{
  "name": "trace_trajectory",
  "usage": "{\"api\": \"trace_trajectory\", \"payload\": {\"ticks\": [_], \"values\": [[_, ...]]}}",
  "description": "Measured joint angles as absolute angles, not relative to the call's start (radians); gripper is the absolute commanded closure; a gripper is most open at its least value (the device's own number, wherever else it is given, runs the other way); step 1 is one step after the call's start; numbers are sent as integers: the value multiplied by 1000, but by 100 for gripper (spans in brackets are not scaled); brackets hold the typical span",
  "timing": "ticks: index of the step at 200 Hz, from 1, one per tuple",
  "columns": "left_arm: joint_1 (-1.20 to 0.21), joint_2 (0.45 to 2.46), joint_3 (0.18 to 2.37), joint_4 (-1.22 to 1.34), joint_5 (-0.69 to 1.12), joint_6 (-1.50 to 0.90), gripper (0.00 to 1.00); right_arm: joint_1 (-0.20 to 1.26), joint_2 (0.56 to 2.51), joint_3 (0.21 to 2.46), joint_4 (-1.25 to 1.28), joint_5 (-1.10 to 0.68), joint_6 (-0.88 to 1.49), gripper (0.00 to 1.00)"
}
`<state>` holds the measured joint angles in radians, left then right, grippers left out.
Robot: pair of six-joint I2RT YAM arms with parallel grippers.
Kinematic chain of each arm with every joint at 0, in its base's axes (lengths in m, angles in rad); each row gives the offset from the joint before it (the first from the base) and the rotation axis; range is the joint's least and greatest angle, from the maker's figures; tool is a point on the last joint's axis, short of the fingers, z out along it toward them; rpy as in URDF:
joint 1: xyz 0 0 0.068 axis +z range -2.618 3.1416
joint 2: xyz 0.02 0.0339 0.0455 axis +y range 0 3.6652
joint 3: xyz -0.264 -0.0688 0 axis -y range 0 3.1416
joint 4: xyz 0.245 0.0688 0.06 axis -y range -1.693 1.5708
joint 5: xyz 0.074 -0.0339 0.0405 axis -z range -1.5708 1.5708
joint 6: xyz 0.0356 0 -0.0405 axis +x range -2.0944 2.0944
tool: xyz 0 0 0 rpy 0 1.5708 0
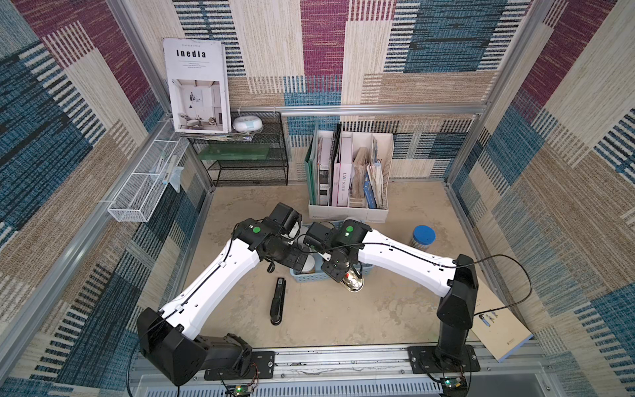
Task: Put the canned food in the basket
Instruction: Place the canned food in the basket.
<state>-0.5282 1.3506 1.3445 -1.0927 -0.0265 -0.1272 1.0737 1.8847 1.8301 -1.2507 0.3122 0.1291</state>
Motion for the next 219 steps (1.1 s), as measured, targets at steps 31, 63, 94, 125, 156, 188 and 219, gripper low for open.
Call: {"api": "trace_trajectory", "payload": {"ticks": [31,63,94,125,156,188,219], "values": [[-521,1347,1336,-1092,-7,-127,0,1029,1939,1908,-1227,329,96,42],[-508,1338,1320,-1089,-4,-126,0,983,1969,1957,-1192,346,47,41],[-499,1327,1307,-1085,-1,-127,0,944,1996,1957,-1149,346,-14,42],[-488,1314,1295,-1084,-1,-127,0,901,1991,1886,-1093,351,-79,42],[-476,1306,1282,-1084,2,-127,0,881,1964,1789,-1021,350,-157,41],[-467,1302,1275,-1082,2,-127,0,873,1962,1727,-937,340,-235,40],[-463,1302,1267,-1081,2,-127,0,870,1996,1687,-889,320,-284,38]]}}
